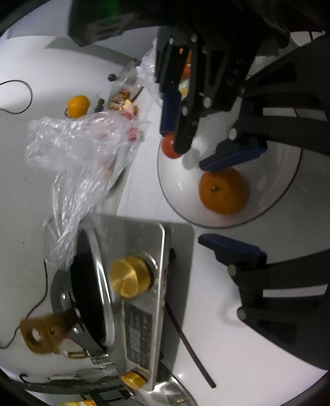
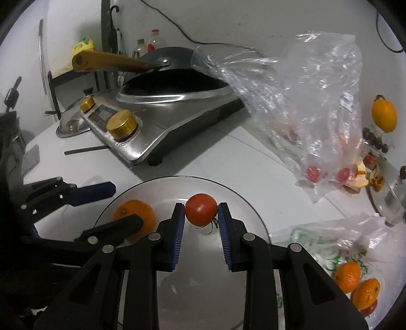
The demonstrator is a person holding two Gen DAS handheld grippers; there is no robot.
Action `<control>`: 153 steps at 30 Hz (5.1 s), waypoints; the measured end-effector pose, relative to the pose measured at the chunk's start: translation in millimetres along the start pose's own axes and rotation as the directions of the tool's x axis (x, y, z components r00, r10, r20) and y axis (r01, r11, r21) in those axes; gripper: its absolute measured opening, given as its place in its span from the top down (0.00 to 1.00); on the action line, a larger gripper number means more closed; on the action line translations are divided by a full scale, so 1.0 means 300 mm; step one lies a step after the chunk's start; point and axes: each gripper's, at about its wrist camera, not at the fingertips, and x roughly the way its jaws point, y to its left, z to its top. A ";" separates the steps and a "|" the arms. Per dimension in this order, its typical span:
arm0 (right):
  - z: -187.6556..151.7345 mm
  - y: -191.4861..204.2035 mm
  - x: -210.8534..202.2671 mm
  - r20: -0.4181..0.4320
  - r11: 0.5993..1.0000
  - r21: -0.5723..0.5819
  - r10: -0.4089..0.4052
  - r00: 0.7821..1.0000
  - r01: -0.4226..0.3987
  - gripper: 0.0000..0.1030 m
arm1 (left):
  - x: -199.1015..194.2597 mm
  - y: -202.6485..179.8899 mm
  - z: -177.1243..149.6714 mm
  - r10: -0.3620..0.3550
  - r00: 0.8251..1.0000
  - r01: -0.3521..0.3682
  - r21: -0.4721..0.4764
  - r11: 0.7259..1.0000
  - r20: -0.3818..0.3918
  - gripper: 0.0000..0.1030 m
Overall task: Organize fruits
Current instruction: 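Lower the cherry tomato onto the plate beside the orange and open the right tool, then move both tools back over the fruits on the plastic bag, then grasp a yellow-brown round fruit with the left tool while the right tool grasps another cherry tomato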
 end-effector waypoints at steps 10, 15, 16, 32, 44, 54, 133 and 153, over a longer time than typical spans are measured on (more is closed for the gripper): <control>0.018 0.036 0.060 -0.041 1.000 0.005 0.020 0.999 -0.020 0.72 | -0.027 0.039 -0.009 -0.038 0.999 0.039 -0.040 0.998 0.030 0.49; 0.019 0.044 0.074 -0.064 1.000 0.010 0.026 0.998 -0.025 0.72 | -0.028 0.047 -0.015 -0.032 0.999 0.033 -0.044 0.998 0.028 0.49; 0.019 0.047 0.076 -0.065 1.000 0.009 0.026 0.998 -0.026 0.72 | -0.029 0.049 -0.016 -0.031 0.999 0.032 -0.046 0.998 0.028 0.49; 0.025 0.048 0.069 -0.051 0.999 0.022 0.028 0.998 -0.027 0.71 | -0.049 0.040 -0.028 -0.019 0.999 0.019 -0.024 1.000 0.029 0.49; 0.011 0.042 -0.027 -0.009 1.000 0.029 0.013 1.000 -0.012 0.70 | -0.097 -0.017 -0.026 -0.009 0.999 0.009 0.003 1.000 0.047 0.46; -0.012 0.004 -0.122 0.031 0.998 0.057 -0.003 1.000 0.001 0.61 | -0.150 -0.071 -0.026 -0.008 0.998 0.007 0.012 1.000 0.066 0.35; -0.487 -0.612 -0.546 0.091 0.913 0.369 -0.220 0.971 0.172 0.61 | -0.042 -0.798 -0.063 -0.097 0.995 0.090 0.380 0.921 -0.001 0.36; -0.532 -0.686 -0.475 0.062 0.921 0.367 -0.163 0.985 0.130 0.61 | 0.122 -0.833 -0.089 -0.033 0.994 0.071 0.404 0.912 -0.101 0.52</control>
